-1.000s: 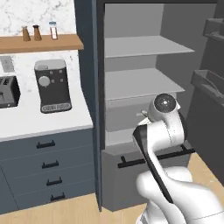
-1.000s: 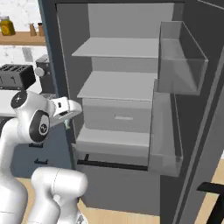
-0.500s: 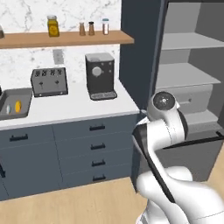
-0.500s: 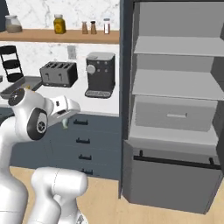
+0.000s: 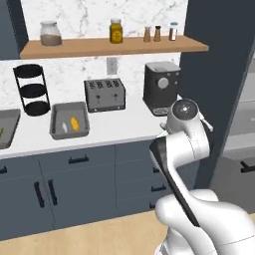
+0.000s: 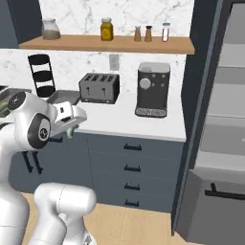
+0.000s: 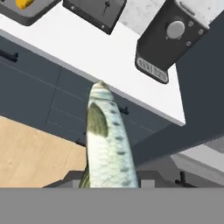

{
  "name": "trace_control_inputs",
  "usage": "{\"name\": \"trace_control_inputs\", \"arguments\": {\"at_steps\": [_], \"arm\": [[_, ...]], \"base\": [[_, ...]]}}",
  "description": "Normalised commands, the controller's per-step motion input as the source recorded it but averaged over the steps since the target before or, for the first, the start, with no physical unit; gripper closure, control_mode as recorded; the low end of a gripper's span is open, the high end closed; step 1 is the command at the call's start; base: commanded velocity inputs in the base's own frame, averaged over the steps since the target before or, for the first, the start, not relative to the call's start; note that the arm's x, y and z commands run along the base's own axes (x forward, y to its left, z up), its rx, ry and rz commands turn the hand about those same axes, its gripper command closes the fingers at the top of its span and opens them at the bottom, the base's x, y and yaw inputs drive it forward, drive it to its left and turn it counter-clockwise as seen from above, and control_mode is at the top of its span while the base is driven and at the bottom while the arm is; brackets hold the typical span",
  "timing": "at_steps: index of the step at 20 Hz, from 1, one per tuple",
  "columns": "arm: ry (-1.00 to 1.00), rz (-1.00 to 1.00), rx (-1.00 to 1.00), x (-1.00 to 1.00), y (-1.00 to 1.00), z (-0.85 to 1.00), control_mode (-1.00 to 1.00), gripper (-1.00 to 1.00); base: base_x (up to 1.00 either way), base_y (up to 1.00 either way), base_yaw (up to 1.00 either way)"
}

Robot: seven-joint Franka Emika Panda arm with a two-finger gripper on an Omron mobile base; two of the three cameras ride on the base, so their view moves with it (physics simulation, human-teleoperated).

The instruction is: Place one corn and one fish in each tupperware on the nearby counter, to pack two identical lunches.

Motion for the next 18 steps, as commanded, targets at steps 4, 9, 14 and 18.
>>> {"name": "trace_control_inputs", "arguments": {"at_steps": [4,9,14,18], "arm": [[0.00,0.00,0.00,0.00,0.00,0.00,1.00,1.00],[0.00,0.00,0.00,0.00,0.00,0.00,1.00,1.00],[0.00,0.00,0.00,0.00,0.00,0.00,1.00,1.00],[0.00,0.00,0.00,0.00,0.00,0.00,1.00,1.00]], "base": [[0.70,1.00,-0.01],[0.64,1.00,-0.03],[0.41,1.00,-0.04],[0.37,1.00,-0.06]]}}
